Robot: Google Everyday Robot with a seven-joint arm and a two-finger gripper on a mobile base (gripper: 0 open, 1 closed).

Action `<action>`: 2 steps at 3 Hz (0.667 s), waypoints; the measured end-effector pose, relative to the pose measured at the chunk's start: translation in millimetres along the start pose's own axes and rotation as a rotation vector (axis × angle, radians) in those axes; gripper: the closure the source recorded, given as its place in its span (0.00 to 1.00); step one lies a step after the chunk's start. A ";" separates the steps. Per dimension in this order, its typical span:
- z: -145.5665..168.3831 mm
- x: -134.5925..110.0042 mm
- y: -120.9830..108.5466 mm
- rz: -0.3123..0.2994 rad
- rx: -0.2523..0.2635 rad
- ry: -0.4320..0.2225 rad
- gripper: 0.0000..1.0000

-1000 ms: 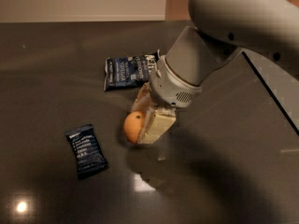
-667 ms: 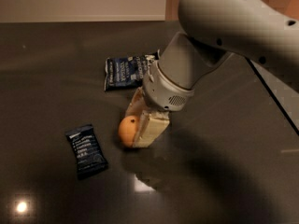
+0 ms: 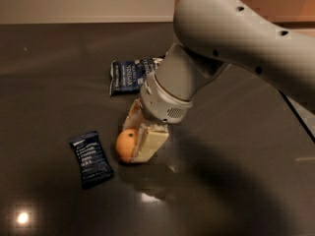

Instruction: Move orange near rxbar blueberry

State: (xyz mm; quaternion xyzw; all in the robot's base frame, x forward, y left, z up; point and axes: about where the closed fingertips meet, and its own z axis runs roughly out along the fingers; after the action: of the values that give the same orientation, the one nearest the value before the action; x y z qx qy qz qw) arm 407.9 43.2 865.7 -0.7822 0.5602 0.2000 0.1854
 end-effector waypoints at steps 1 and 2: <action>7.9 -4.5 0.6 -0.016 -0.007 -0.015 1.00; 15.1 -5.9 0.9 -0.029 -0.008 -0.016 0.81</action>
Offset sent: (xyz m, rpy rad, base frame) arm -0.0033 0.0161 -0.0179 0.0211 -0.0057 0.0379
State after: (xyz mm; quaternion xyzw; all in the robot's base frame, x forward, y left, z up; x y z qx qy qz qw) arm 403.8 55.4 855.8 -0.7893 0.5467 0.2056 0.1896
